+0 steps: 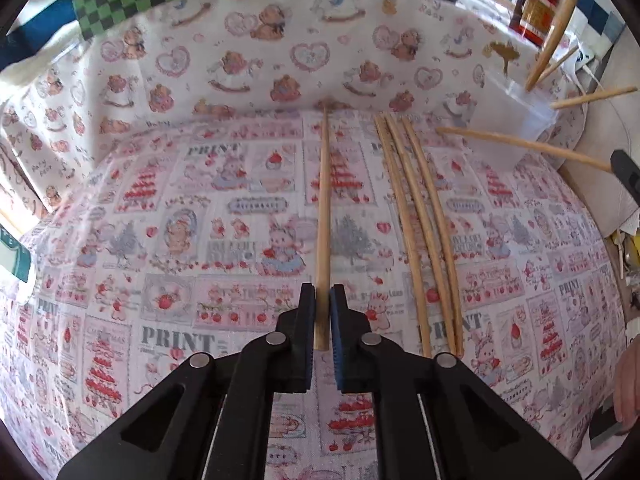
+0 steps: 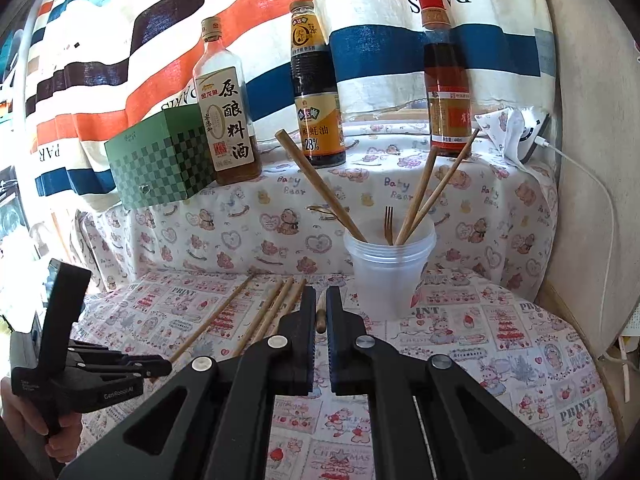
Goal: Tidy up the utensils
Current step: 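Lift both held chopsticks upright toward the cup, then lower the chopsticks into the cup and open both grippers to release them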
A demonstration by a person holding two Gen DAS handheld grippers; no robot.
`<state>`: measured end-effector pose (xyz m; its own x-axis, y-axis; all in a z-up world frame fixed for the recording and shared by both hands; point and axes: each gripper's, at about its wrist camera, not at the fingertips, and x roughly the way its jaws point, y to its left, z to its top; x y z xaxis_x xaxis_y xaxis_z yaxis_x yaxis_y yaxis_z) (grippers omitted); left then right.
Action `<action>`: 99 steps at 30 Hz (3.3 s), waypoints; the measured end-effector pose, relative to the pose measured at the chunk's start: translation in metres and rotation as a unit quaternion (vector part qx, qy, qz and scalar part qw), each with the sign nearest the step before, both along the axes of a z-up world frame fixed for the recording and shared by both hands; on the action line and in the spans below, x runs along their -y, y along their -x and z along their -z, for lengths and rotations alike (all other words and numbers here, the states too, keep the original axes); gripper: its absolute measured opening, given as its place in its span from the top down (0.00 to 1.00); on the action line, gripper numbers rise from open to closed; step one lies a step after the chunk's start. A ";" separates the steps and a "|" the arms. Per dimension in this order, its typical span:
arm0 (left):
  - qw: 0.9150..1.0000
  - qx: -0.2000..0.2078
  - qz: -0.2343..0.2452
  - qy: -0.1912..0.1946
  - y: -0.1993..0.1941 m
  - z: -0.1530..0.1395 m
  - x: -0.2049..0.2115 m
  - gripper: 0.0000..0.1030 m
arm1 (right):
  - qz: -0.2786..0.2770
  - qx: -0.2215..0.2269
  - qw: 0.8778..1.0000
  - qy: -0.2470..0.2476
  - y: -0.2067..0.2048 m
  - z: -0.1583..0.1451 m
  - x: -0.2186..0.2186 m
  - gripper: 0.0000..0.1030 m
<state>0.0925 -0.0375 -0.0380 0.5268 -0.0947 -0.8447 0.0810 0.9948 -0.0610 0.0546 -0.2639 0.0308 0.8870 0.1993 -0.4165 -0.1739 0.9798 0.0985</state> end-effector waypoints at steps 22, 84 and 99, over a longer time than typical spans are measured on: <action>0.929 0.337 -0.057 0.141 0.079 -0.103 -0.052 0.94 | 0.007 0.053 0.998 -0.046 0.019 -0.016 0.014 0.95; 0.927 0.339 -0.004 0.160 0.038 -0.172 0.001 0.94 | 0.030 0.142 0.986 -0.082 0.014 -0.114 0.054 0.95; 0.916 0.357 0.042 0.177 0.003 -0.210 0.088 0.94 | 0.106 0.193 0.968 -0.118 -0.031 -0.120 0.111 0.95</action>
